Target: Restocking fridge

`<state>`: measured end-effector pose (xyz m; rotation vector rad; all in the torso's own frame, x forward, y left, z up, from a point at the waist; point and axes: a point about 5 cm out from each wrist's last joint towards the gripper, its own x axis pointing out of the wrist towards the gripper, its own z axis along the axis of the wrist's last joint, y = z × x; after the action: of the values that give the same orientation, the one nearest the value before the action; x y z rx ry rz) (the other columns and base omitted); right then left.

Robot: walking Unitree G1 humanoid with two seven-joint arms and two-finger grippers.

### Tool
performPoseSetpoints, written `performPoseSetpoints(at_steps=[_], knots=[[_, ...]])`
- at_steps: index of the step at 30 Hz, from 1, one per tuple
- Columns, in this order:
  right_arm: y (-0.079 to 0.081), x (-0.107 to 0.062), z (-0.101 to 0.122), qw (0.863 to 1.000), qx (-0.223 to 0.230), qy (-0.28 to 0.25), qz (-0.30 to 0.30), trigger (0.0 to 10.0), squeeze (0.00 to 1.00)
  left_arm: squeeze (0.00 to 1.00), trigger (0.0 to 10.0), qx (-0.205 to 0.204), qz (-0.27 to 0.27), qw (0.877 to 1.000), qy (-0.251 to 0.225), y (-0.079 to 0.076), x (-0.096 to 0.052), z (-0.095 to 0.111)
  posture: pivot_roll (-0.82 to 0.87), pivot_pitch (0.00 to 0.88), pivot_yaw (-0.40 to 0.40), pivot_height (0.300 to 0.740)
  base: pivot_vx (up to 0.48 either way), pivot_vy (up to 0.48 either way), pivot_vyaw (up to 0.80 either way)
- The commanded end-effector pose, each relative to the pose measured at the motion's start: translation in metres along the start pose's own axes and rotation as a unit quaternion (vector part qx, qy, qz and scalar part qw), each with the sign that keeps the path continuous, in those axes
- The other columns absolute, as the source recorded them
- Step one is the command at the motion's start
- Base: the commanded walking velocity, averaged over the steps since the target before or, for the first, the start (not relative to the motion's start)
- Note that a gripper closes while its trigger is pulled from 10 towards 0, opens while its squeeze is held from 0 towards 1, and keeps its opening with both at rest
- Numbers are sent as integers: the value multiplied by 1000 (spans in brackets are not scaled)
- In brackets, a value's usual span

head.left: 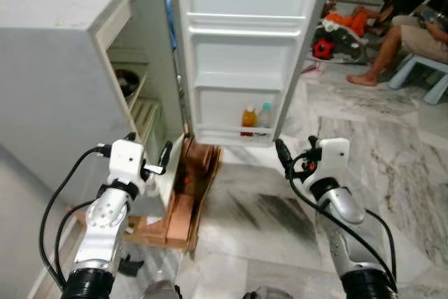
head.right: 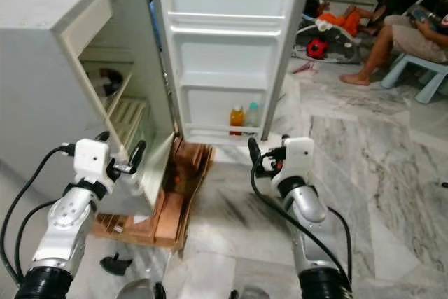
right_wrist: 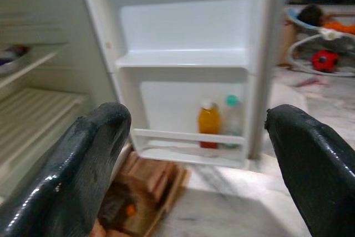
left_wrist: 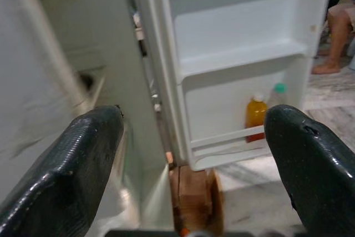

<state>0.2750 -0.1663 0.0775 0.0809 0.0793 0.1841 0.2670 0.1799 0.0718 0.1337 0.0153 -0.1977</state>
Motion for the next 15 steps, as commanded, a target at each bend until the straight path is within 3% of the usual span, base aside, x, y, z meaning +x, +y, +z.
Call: performPoseSetpoints(at_steps=[1,7,11,15], knots=[[4,2,6,1000,1,-10,8,10000,0,0,10000,0,-5,1000,4,-4,-2,0,28,37,-10,740,300,-371,0],[6,3,14,999,7,-44,-19,10000,0,0,10000,-7,-10,1000,18,-11,-6,-7,14,25,-14,740,292,-378,0],[0,3,9,999,5,-30,-45,10000,0,0,10000,-15,-1,999,35,-11,-12,-16,7,15,-13,740,279,-386,0],[-7,2,4,998,-2,-25,-60,10000,0,0,10000,-17,-2,999,42,-15,-13,-17,6,0,-25,740,308,-365,-800]])
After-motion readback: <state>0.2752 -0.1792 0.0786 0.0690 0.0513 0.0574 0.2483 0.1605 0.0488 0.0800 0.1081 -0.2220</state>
